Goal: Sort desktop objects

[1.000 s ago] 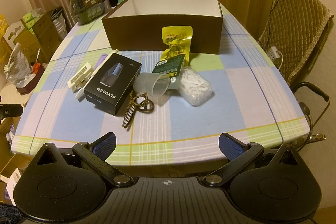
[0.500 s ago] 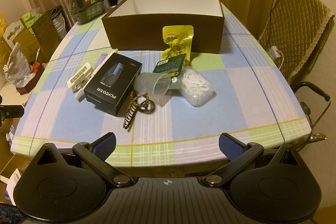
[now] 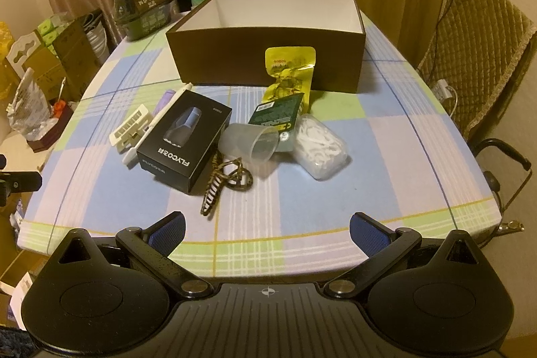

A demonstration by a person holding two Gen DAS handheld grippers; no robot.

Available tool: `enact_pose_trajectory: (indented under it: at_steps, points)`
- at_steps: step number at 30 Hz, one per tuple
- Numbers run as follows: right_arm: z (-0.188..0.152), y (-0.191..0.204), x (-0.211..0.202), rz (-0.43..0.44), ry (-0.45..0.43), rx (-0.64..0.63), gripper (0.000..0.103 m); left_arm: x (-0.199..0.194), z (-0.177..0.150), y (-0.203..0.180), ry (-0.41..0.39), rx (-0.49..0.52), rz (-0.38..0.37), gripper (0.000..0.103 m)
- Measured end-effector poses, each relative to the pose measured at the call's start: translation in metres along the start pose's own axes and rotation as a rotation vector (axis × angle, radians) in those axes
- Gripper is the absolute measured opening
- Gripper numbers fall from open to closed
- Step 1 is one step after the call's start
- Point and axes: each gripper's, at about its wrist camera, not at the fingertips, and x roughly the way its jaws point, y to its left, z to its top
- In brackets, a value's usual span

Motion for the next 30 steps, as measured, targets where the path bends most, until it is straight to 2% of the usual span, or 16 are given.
enact_pose_trajectory:
  at_steps: [12, 21, 22, 23, 27, 29, 30]
  points:
    - [0.011, -0.006, 0.016, 0.005, -0.008, 0.029, 0.101, 0.02, 0.006, 0.008, 0.009, -0.008, -0.02, 0.102]
    - [0.019, -0.013, 0.035, 0.05, -0.046, 0.098, 0.101, 0.037, 0.015, 0.014, -0.01, 0.004, -0.041, 0.102]
    - [0.021, -0.014, 0.038, 0.06, -0.053, 0.114, 0.096, 0.039, 0.016, 0.015, -0.011, 0.003, -0.043, 0.102]
    - [0.022, -0.015, 0.04, 0.07, -0.061, 0.125, 0.085, 0.041, 0.018, 0.016, -0.014, 0.002, -0.046, 0.102]
    - [0.027, -0.023, 0.056, 0.105, -0.062, 0.184, 0.063, 0.052, 0.026, 0.02, -0.027, 0.001, -0.05, 0.102]
    - [0.029, -0.028, 0.065, 0.13, -0.067, 0.225, 0.047, 0.058, 0.03, 0.022, -0.029, 0.002, -0.049, 0.102]
    - [0.029, -0.031, 0.069, 0.14, -0.067, 0.244, 0.044, 0.061, 0.031, 0.023, -0.029, 0.0, -0.049, 0.102]
